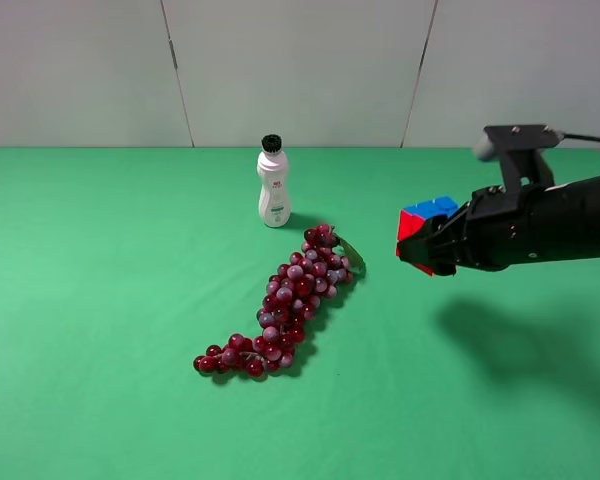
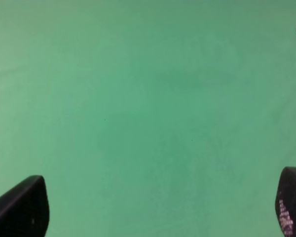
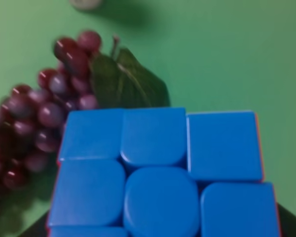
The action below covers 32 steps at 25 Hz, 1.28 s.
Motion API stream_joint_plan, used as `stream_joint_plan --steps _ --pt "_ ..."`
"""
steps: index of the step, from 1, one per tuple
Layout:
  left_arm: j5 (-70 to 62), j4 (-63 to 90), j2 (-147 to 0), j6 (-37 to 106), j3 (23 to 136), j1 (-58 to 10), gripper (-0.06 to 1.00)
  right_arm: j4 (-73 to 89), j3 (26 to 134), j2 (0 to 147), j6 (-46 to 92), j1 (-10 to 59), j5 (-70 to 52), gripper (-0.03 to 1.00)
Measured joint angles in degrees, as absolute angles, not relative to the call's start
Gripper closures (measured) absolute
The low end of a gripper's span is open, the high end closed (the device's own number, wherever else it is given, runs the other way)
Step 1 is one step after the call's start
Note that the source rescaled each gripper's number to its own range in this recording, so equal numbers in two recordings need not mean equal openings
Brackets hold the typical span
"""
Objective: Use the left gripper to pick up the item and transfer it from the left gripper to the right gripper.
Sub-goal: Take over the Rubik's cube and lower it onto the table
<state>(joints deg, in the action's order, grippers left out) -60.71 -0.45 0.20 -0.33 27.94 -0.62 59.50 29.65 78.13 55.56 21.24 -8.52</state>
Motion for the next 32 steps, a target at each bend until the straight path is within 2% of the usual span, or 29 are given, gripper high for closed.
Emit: stream_joint_plan --steps 10,17,28,29,30,31,32 --pt "-60.71 -0.55 0.2 -0.33 27.94 -0.62 0.15 59.06 29.7 86.95 54.74 12.79 -2.16 0.97" --pt "-60.71 -0.55 0.2 -0.33 27.94 -0.62 0.15 59.06 29.73 92.05 54.74 12.18 2.66 0.97" --pt "-60.71 -0.59 0.2 -0.33 27.94 -0.62 0.17 59.06 29.73 92.64 54.74 12.18 2.83 0.97" --pt "-60.71 -0.59 0.2 -0.33 27.94 -0.62 0.17 59.06 29.73 92.64 54.74 12.18 2.83 0.93" --pt "-60.71 -0.59 0.2 -0.33 27.94 -0.62 0.17 59.06 29.73 92.64 54.74 12.18 2.83 0.72" --pt "-60.71 -0.59 0.2 -0.33 27.94 -0.62 0.17 59.06 29.73 92.64 54.67 12.18 2.83 0.42" --pt "-60.71 -0.59 0.2 -0.33 27.94 -0.62 0.18 59.06 29.73 92.64 54.48 12.18 2.83 0.26"
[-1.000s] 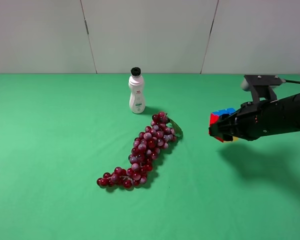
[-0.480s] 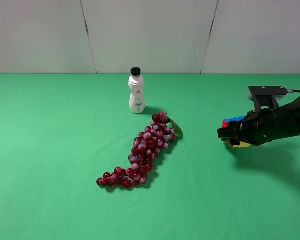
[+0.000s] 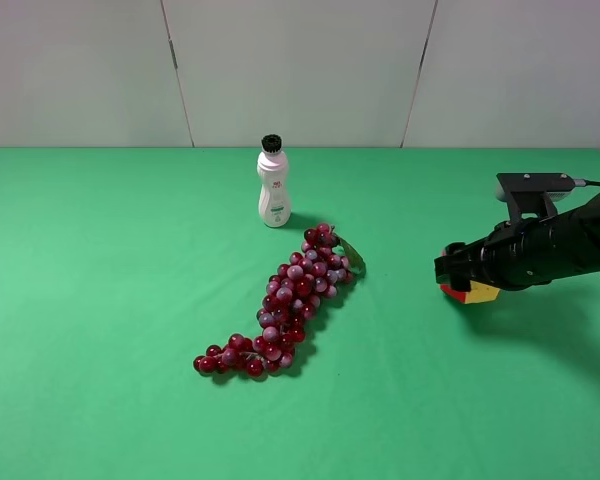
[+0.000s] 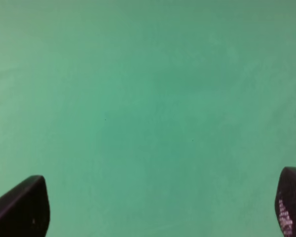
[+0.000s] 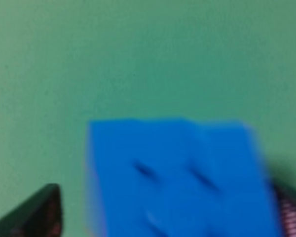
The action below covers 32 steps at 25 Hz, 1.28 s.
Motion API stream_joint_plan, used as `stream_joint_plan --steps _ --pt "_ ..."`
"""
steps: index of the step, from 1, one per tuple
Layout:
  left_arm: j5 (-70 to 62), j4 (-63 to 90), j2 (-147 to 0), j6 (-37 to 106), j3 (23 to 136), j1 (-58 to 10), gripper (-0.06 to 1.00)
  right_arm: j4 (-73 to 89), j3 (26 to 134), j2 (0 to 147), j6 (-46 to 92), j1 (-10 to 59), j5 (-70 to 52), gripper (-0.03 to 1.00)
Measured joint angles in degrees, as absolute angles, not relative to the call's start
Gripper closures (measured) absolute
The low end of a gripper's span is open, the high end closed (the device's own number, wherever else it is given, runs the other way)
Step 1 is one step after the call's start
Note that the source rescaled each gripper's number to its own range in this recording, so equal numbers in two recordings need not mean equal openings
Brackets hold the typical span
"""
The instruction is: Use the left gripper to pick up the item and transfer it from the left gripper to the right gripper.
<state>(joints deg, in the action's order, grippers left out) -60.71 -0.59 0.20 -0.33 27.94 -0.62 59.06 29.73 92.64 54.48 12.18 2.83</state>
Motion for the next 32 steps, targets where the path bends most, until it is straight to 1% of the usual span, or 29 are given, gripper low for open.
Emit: stream_joint_plan --steps 1,2,3,5,12,17,26,32 --pt "-60.71 -0.59 0.2 -0.33 27.94 -0.62 0.18 59.06 29.73 92.64 54.48 12.18 2.88 0.14" --pt "-60.71 -0.59 0.2 -0.33 27.94 -0.62 0.18 59.06 29.73 92.64 54.37 12.18 2.88 0.07" --pt "-60.71 -0.59 0.2 -0.33 27.94 -0.62 0.18 59.06 29.73 92.64 54.35 12.18 2.88 0.03" --pt "-60.71 -0.59 0.2 -0.33 27.94 -0.62 0.18 59.06 29.73 92.64 54.35 12.18 2.88 0.0" --pt "-60.71 -0.54 0.2 -0.33 27.94 -0.62 0.18 59.06 29.73 92.64 54.35 12.18 2.98 -0.03" --pt "-60.71 -0.54 0.2 -0.33 27.94 -0.62 0.18 59.06 29.73 90.28 54.35 12.18 2.56 -0.03" --pt "-60.71 -0.54 0.2 -0.39 27.94 -0.62 0.18 58.78 29.68 77.55 54.35 12.18 -1.92 -0.03" --pt "-60.48 -0.54 0.2 -0.39 27.94 -0.62 0.18 58.21 29.68 67.78 54.3 12.18 -2.75 -0.03"
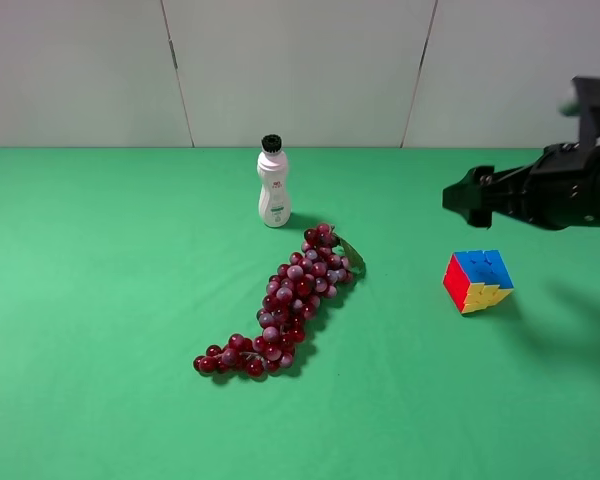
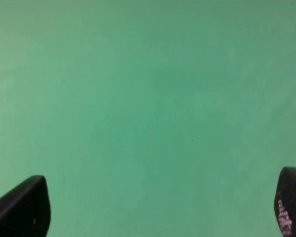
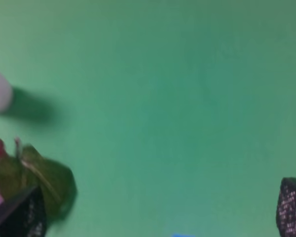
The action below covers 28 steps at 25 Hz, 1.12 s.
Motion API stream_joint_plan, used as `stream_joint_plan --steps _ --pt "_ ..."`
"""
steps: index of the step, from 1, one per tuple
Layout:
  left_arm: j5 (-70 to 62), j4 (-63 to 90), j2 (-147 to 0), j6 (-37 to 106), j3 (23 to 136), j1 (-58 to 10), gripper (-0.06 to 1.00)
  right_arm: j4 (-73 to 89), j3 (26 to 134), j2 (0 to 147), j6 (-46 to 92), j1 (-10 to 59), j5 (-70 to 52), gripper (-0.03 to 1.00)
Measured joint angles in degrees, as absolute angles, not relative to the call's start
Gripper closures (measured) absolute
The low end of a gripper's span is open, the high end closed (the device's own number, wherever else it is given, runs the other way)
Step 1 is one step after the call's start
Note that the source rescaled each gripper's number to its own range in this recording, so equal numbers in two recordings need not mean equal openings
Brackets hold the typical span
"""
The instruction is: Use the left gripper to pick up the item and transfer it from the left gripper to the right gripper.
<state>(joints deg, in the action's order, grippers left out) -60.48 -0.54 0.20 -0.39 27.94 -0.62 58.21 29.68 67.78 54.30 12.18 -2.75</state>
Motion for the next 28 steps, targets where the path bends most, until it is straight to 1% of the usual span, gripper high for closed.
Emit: stream_joint_plan --steps 10,17,20,23,28 --pt "-60.48 -0.54 0.2 -0.39 27.94 -0.62 0.18 55.09 29.63 53.67 54.03 12.18 -5.45 -0.03" --pt "-60.48 -0.54 0.2 -0.39 27.94 -0.62 0.18 52.46 29.63 45.56 49.04 12.18 -7.59 -0.03" --pt "-60.48 -0.54 0.2 -0.39 27.94 -0.62 0.18 47.79 30.49 43.02 44.45 12.18 -10.46 -0.03" --pt "-60.48 -0.54 0.2 -0.39 27.94 -0.62 0.18 39.65 33.63 41.93 36.63 12.18 -14.77 -0.03" --pt "-60.48 -0.54 0.2 -0.39 27.94 -0.62 0.18 21.59 40.52 41.49 20.89 12.18 -25.02 -0.03"
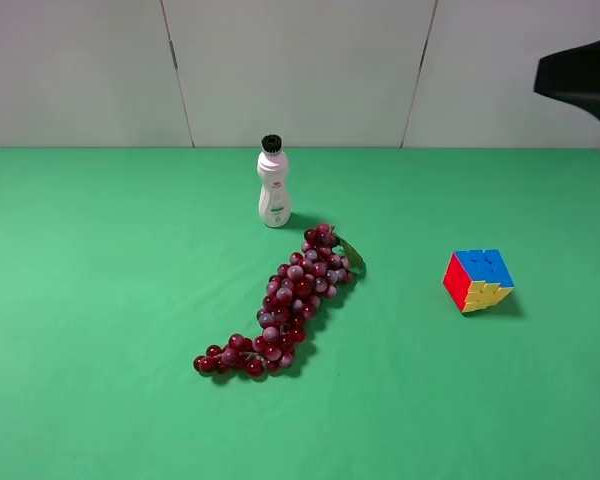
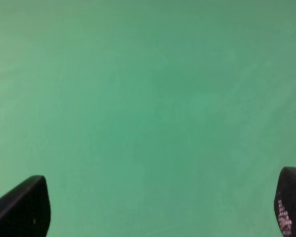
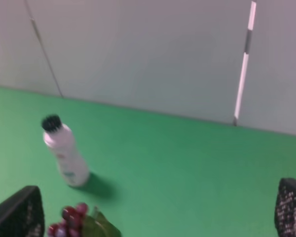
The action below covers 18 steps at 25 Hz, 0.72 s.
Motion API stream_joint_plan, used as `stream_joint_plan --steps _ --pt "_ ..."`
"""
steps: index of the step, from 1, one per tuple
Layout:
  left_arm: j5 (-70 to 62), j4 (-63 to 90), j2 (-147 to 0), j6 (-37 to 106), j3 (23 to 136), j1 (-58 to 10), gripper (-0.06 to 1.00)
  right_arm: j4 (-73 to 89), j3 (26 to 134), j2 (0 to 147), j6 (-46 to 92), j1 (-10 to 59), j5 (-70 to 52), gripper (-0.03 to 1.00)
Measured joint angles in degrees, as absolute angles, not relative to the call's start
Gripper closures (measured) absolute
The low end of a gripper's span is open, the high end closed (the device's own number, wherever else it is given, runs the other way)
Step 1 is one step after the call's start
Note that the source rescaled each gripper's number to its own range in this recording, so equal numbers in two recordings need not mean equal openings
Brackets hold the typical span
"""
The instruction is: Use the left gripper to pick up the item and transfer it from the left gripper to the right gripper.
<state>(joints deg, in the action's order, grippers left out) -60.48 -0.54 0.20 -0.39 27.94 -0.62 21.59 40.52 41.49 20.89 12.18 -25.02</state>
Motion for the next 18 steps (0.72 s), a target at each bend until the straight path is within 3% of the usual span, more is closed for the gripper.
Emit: stream_joint_plan --steps 8,18 --pt "-60.48 -0.54 0.2 -0.39 27.94 -0.62 0.18 -2.68 44.4 34.65 0.62 12.18 -37.55 -0.03" --pt "-60.48 -0.54 0.2 -0.39 27.94 -0.62 0.18 -4.96 44.4 19.83 -3.98 12.18 -54.85 -0.03"
